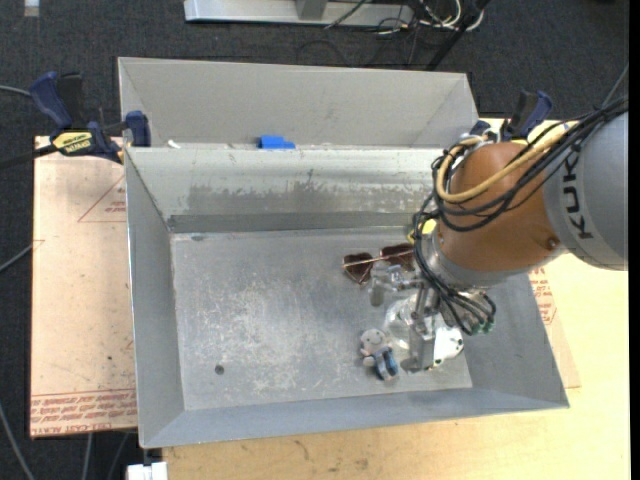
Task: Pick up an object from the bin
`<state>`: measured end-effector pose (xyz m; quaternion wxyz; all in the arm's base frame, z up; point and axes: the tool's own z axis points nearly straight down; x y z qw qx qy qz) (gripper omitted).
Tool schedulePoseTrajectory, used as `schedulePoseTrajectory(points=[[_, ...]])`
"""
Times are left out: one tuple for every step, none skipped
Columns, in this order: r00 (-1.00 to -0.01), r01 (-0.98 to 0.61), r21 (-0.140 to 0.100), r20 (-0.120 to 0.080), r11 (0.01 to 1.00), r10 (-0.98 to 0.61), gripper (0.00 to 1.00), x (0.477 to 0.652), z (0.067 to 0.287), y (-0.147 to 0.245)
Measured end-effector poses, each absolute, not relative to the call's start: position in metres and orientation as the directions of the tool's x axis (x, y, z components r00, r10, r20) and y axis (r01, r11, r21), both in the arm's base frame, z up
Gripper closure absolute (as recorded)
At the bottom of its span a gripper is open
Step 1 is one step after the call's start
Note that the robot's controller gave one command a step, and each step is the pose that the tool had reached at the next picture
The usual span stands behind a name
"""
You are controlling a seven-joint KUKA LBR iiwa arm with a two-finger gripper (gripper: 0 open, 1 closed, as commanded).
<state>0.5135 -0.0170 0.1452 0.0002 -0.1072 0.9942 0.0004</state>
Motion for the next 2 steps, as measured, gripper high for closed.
schedulePoseTrajectory(points=[[-0.961, -0.278, 0.0, 0.0, 0.961, -0.278, 0.0, 0.495, 0.148, -0.043], [-0.828, -0.561, -0.002, -0.004, 0.828, -0.561, 0.0, 0.5, 0.087, -0.027]])
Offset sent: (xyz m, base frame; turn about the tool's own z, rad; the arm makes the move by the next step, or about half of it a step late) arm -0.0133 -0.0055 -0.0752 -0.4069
